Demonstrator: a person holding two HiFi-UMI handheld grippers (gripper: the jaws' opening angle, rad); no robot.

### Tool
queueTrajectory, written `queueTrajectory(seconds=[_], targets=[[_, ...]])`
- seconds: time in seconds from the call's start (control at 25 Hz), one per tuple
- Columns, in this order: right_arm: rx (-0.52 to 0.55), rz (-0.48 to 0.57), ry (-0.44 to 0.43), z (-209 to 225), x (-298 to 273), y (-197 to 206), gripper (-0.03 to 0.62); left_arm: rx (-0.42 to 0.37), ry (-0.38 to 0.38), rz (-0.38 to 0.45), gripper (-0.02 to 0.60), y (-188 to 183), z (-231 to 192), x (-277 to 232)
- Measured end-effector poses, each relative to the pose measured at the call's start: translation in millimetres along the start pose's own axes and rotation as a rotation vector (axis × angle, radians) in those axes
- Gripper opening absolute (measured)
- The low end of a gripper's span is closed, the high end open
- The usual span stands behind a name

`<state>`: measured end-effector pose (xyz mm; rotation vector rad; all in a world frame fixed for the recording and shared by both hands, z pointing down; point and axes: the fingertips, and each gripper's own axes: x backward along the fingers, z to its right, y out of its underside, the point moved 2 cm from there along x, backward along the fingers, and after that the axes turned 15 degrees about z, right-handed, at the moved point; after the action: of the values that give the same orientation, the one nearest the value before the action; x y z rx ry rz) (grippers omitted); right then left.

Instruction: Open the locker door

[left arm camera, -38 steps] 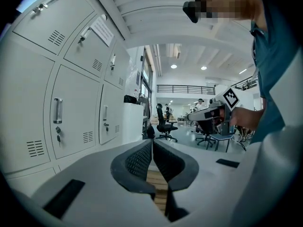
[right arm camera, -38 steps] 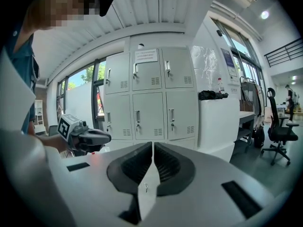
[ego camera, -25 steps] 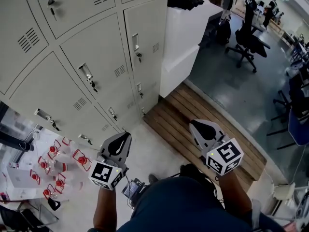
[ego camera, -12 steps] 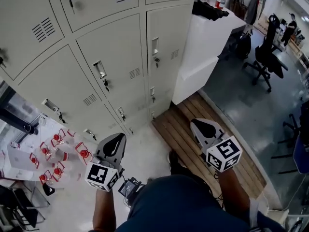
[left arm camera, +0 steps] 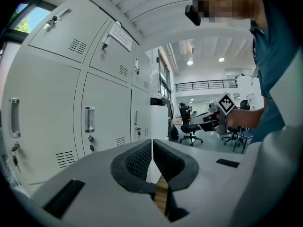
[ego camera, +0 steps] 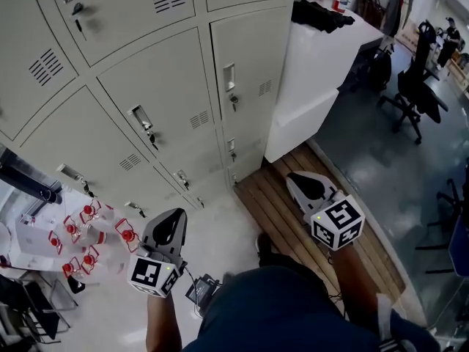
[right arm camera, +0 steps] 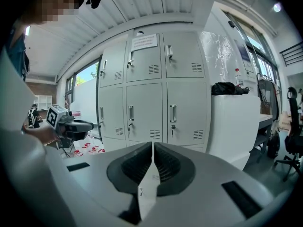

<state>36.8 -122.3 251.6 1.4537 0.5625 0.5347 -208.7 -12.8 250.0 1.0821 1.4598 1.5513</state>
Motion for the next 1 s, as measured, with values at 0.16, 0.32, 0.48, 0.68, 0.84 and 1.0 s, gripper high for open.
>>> queueTrajectory(seconds=[0.16,0.32,0.48,0.68,0.84,1.0], targets=[[-0.021,-0.018,-0.007,21.6,-17.0,16.8,0.038,-0.001,-0.014,-0.038,0.026,14.3,-2.4,-11.5],[-0.033,-0.031,-0.017,39.5,-34.7,31.9,0.038,-0.003,-0.027,-0.069,0.026,24.7,-7.7,-22.7],[-0.042,-0.047,-0.018,57.4,-52.8,47.5,0.038,-0.001,-0.038,-0.090,0.026,37.0,-15.9,-34.1],[-0.055,-0.076,-0.018,79.8,-81.1,73.5,0.038,-0.003,-0.057,-0.116,0.026,55.6,-33.8,-50.2],[-0.061,-0.099,-0.028,92.9,-108.5,97.2,0.038,-0.001,-0.068,-0.122,0.026,68.8,-48.3,-62.8],[-0.069,-0.118,-0.055,101.5,-138.3,119.4,0.038,0.021,-0.086,-0.137,0.026,86.2,-60.4,-72.0]])
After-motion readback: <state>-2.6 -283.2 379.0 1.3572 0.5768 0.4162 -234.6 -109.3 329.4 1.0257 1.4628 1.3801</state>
